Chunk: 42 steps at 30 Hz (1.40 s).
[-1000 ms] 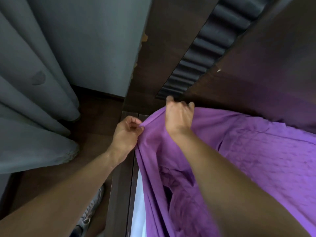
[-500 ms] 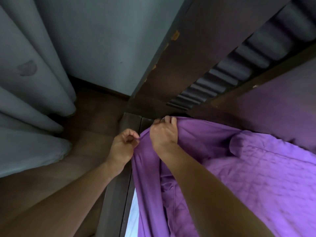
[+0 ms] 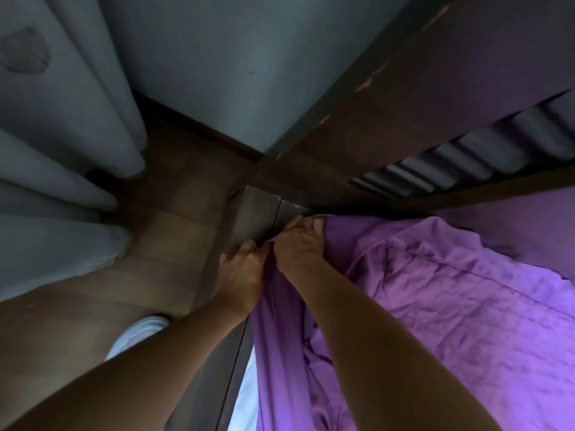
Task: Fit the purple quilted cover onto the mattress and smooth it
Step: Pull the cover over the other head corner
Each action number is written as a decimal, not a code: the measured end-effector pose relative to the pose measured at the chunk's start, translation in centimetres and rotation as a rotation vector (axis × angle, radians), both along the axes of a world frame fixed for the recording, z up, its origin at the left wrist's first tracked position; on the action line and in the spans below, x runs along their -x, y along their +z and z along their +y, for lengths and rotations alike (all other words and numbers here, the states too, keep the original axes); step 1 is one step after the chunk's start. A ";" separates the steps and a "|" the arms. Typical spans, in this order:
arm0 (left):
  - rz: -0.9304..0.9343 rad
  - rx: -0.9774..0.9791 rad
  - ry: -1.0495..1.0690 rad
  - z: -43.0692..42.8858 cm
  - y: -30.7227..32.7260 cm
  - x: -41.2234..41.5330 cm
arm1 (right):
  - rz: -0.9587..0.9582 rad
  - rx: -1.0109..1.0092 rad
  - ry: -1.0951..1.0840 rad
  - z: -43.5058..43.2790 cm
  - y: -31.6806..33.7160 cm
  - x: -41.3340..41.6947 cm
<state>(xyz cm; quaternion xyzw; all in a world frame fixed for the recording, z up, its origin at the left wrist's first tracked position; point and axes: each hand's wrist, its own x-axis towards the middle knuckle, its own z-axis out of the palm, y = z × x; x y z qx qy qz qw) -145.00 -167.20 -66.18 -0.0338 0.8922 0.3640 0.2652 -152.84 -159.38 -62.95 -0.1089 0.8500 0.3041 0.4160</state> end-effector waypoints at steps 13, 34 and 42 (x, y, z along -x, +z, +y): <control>-0.243 -0.256 0.144 0.5 -8.7 -1.3 | 0.145 0.301 -0.133 -0.1 -5.4 -0.2; -0.211 -0.707 0.523 1.2 7.0 2.2 | 0.997 0.725 -0.041 3.9 9.5 -8.9; -0.038 -0.312 0.300 6.4 11.4 4.6 | 0.910 0.421 -0.410 7.0 9.7 -13.1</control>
